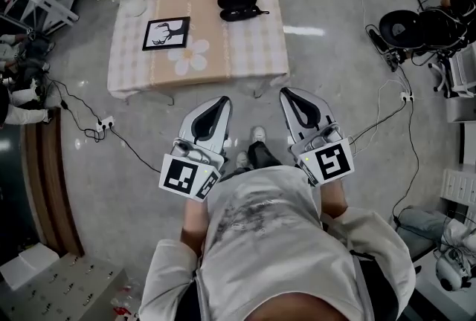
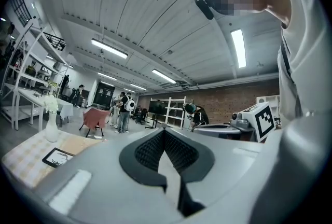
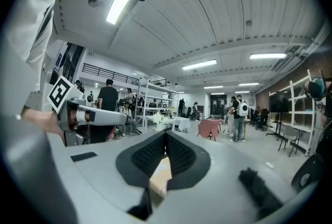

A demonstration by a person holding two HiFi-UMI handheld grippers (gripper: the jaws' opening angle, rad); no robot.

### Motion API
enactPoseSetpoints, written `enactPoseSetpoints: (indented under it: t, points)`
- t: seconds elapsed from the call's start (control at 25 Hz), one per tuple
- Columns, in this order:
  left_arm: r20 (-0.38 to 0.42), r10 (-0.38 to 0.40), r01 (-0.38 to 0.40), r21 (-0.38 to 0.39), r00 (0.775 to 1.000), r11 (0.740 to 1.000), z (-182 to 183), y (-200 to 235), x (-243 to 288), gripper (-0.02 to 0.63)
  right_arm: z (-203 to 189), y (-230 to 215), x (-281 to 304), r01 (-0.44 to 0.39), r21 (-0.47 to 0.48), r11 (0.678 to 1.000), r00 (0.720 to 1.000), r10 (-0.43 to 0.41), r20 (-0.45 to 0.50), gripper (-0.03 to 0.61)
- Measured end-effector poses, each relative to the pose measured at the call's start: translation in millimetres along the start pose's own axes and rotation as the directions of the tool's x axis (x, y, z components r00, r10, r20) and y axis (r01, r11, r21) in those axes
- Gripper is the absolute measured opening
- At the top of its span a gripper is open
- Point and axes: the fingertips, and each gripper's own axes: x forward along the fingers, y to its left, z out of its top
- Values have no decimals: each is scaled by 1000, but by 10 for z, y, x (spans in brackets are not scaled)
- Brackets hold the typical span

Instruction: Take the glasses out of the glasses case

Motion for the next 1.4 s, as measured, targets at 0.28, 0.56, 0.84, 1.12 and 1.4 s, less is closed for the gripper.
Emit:
enactPoseSetpoints:
  t: [0.28,0.56,0.84,1.12,1.4]
  points:
    - [3,19,-19,8,1000,1000,8,116,290,7,-31,-267,199,-24,2,1000,1000,24,10,17]
    - [-12,36,-36,16,999,999,-17,206,558,6,-53,-513,354,-39,10,999,999,39,18,17]
    - [-4,52,-52,20,999,998,23,220,780,7,-65,-755,432,-58,17,998,998,58,30,17]
    - [1,88,-88,30,996,996,43,218,924,7,-55,-924,483,-93,12,996,995,92,37,17]
    - [-3,111,-110,31,994,993,16,246,1025,7,-90,-1029,562,-118,25,993,992,117,44,17]
